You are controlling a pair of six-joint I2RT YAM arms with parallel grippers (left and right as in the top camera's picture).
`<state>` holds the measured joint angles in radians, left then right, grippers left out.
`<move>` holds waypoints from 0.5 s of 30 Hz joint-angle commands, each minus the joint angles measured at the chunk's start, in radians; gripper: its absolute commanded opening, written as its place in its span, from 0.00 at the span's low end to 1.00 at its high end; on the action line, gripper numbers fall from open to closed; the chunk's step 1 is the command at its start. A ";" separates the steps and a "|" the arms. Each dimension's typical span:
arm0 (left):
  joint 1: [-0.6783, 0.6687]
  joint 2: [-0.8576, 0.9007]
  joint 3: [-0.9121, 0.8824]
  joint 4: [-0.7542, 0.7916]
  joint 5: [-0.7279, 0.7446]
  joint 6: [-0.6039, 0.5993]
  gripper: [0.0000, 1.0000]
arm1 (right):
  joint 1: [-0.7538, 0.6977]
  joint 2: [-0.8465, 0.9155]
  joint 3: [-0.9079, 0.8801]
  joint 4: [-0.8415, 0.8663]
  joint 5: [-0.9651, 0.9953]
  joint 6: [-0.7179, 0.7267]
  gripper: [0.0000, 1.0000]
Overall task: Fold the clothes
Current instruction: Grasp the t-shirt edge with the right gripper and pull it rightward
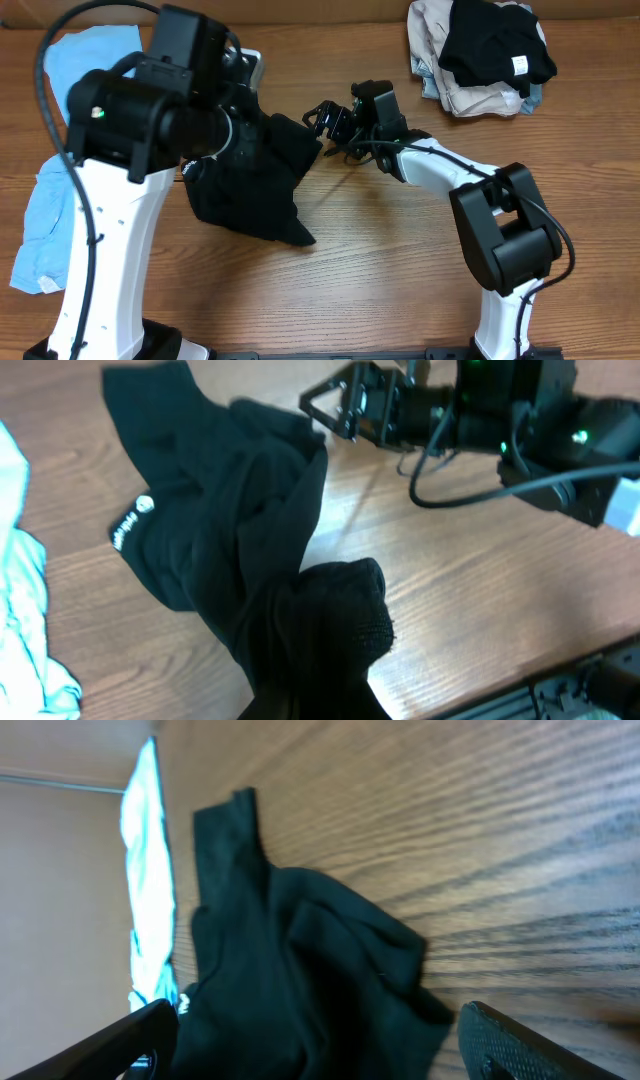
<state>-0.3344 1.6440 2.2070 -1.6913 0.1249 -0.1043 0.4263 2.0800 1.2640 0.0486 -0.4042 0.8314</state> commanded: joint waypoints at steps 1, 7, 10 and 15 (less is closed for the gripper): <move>-0.019 -0.005 -0.035 0.002 0.024 0.000 0.04 | 0.013 0.039 -0.001 0.007 -0.001 -0.002 0.92; -0.019 -0.004 -0.045 0.002 -0.019 0.000 0.04 | 0.071 0.065 -0.001 -0.019 0.053 -0.001 0.88; -0.019 -0.004 -0.045 0.002 -0.037 0.000 0.04 | 0.118 0.078 -0.001 -0.031 0.115 -0.005 0.84; -0.019 -0.004 -0.045 0.002 -0.063 0.000 0.04 | 0.169 0.088 -0.001 -0.046 0.225 0.008 0.55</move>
<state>-0.3500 1.6440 2.1620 -1.6909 0.0929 -0.1047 0.5720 2.1304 1.2659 0.0212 -0.2794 0.8322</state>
